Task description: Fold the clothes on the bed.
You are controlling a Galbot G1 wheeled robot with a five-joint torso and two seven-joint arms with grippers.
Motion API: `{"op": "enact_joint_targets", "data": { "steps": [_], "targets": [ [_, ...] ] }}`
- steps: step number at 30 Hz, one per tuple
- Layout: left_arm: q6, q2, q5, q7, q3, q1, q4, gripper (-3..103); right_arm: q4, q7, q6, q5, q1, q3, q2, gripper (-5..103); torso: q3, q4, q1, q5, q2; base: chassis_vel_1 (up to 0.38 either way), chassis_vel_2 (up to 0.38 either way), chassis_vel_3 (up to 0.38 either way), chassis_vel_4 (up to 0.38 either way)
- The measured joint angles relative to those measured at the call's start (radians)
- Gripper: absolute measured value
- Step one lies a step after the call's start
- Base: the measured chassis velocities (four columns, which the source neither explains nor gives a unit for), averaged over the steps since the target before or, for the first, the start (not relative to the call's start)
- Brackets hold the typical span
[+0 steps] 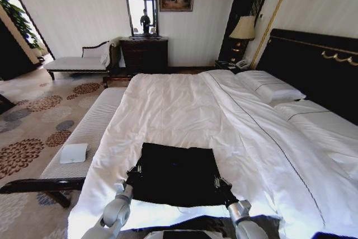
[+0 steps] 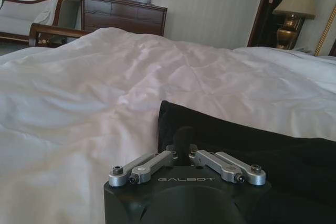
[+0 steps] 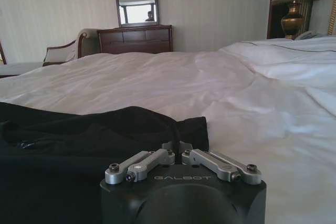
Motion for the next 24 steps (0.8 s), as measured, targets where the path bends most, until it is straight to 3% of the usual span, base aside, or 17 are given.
{"op": "enact_joint_targets", "data": {
  "steps": [9,16,24],
  "targets": [
    [0.005,0.006,-0.015,-0.031,-0.010,0.014,-0.038,2,0.036,0.001,0.009,0.075,-0.062,0.007,0.002,1,0.000,0.0000,0.000,-0.0001,0.000,0.000,0.000,0.000,0.000],
    [0.008,0.009,-0.009,-0.031,-0.030,0.051,-0.064,2,0.024,-0.001,0.027,0.029,-0.074,-0.004,0.014,1,0.000,-0.0001,0.000,0.0001,0.000,0.000,0.000,0.000,0.000],
    [0.001,-0.016,0.014,-0.023,-0.051,0.092,-0.083,2,0.031,-0.003,0.032,0.039,-0.097,0.009,0.018,1,0.000,0.0000,0.000,0.0000,0.000,0.000,0.000,0.000,0.000]
  ]
}}
